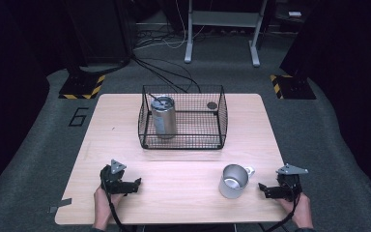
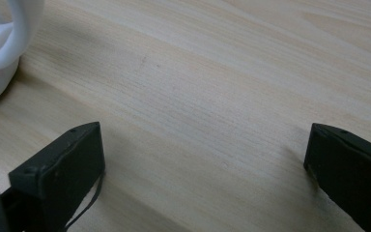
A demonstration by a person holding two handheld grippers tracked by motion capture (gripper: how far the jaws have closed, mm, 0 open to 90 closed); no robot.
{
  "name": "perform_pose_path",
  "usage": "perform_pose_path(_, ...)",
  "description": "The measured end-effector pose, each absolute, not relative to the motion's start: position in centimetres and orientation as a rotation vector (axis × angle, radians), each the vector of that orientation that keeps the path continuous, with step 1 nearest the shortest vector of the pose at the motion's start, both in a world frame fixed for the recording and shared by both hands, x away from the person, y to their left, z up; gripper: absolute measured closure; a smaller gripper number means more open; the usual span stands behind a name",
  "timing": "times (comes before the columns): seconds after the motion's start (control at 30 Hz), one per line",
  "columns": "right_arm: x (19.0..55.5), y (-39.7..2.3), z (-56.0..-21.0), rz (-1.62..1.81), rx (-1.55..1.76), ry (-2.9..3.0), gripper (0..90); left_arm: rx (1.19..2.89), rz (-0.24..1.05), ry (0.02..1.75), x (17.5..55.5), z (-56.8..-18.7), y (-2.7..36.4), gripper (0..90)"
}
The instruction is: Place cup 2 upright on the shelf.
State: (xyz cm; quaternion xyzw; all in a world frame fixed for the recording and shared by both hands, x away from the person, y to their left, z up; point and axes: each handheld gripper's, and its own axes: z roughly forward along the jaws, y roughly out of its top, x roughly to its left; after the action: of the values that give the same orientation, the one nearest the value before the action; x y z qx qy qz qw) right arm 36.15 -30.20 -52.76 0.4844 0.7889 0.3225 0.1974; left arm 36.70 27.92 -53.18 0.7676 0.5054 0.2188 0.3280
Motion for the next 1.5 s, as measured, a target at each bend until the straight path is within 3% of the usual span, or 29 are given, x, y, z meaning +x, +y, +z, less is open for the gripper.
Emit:
perform_pose_path(0.37, 36.1, -30.0, -52.4, 0.933, 1.409, 2.208, 0.2, 1.977, 0.594, 1.386, 36.4, -53.2, 27.7, 0.0)
perform_pose_path(0.83, 33.1, -28.6, -48.8, 1.145, 1.382, 2.188, 1.3, 1.975, 0.608, 1.384, 36.5, -53.2, 27.5, 0.2)
perform_pose_path(1.17, 31.2, -25.9, -45.6, 1.166, 1.276, 2.234, 1.6, 1.977, 0.602, 1.384, 36.5, -53.2, 27.4, 0.3)
perform_pose_path(1.5, 31.3, -22.6, -44.5, 1.167, 1.183, 2.315, 0.3, 1.989, 0.6, 1.375, 36.5, -53.1, 27.5, 0.4)
